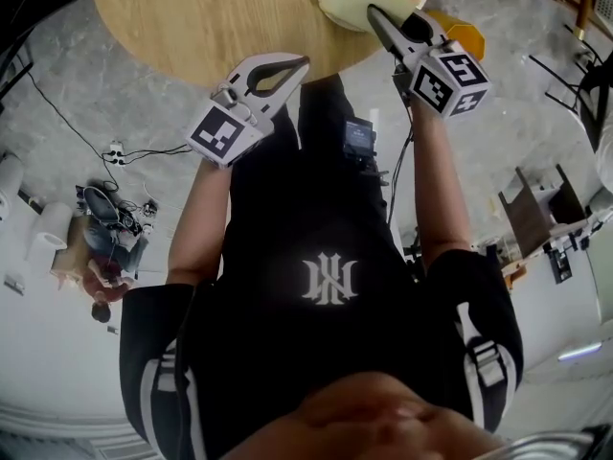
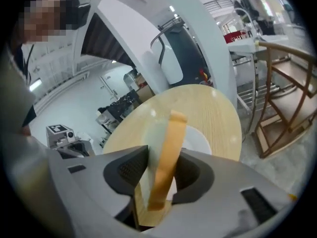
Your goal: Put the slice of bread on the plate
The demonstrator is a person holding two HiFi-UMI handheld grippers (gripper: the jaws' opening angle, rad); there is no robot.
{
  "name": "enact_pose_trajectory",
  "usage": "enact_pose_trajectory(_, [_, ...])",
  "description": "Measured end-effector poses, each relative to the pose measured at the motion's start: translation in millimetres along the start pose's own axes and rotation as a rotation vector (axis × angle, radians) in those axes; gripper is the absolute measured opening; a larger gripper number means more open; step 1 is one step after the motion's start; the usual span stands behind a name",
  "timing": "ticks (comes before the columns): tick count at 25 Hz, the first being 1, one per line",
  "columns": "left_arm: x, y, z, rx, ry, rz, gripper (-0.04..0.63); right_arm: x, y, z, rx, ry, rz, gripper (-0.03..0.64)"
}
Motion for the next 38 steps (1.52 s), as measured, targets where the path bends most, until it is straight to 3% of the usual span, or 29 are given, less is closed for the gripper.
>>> enact_pose_trajectory(8, [1, -2, 0, -0.011, -0.016, -0.011, 0.014, 9, 15, -15, -0.019, -0.347, 0.373, 0.33])
enact_pose_trajectory(10, [3, -4, 0, -0.02, -0.019, -0.011, 0.012, 7, 13, -19, -0.02, -0.379, 0.443, 0.337])
enact_pose_trajectory(15, [3, 1, 2, -0.019, -0.023, -0.036, 0.014, 6, 22, -13, 0.03, -0.389, 0.474, 0.337])
enact_pose_trajectory(17, [6, 11, 7, -0.004, -0.032, -0.062, 0.012, -8, 27, -1, 0.075, -0.327, 0.457, 0.337])
enact_pose_trajectory(19, [10, 27, 17, 0.009, -0.047, -0.11, 0.012, -36, 32, 12, 0.121, -0.198, 0.415, 0.312])
enact_pose_trajectory(21, [12, 54, 25, 0.035, -0.067, -0.184, 0.012, -67, 42, 30, 0.172, -0.079, 0.401, 0.208])
enact_pose_trajectory(23, [22, 83, 32, 0.052, -0.083, -0.241, 0.012, -95, 54, 59, 0.239, -0.001, 0.413, 0.045])
enact_pose_trajectory(24, [29, 96, 36, 0.057, -0.089, -0.266, 0.012, -108, 60, 75, 0.275, 0.031, 0.411, 0.0])
enact_pose_trajectory(28, [63, 138, 53, 0.084, -0.142, -0.36, 0.012, -150, 83, 144, 0.47, 0.154, 0.291, -0.002])
enact_pose_trajectory(31, [78, 166, 59, 0.094, -0.27, -0.414, 0.012, -168, 102, 186, 0.655, 0.177, 0.23, -0.002])
enact_pose_trajectory(33, [86, 181, 69, 0.131, -0.349, -0.401, 0.012, -181, 103, 206, 0.754, 0.168, 0.232, 0.0])
enact_pose_trajectory(35, [90, 192, 79, 0.175, -0.389, -0.383, 0.012, -193, 100, 216, 0.816, 0.175, 0.245, 0.0])
enact_pose_trajectory(38, [99, 201, 79, 0.194, -0.381, -0.411, 0.012, -203, 93, 221, 0.81, 0.238, 0.262, 0.002])
Point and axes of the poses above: the fingertips, and each gripper's own axes: z backward along the fingers, x to its right, y out of its top, the point moved 6 cm from there along z, backward along the fingers, and after that the axes turned 12 degrees about -y, right-handed, at the moved point
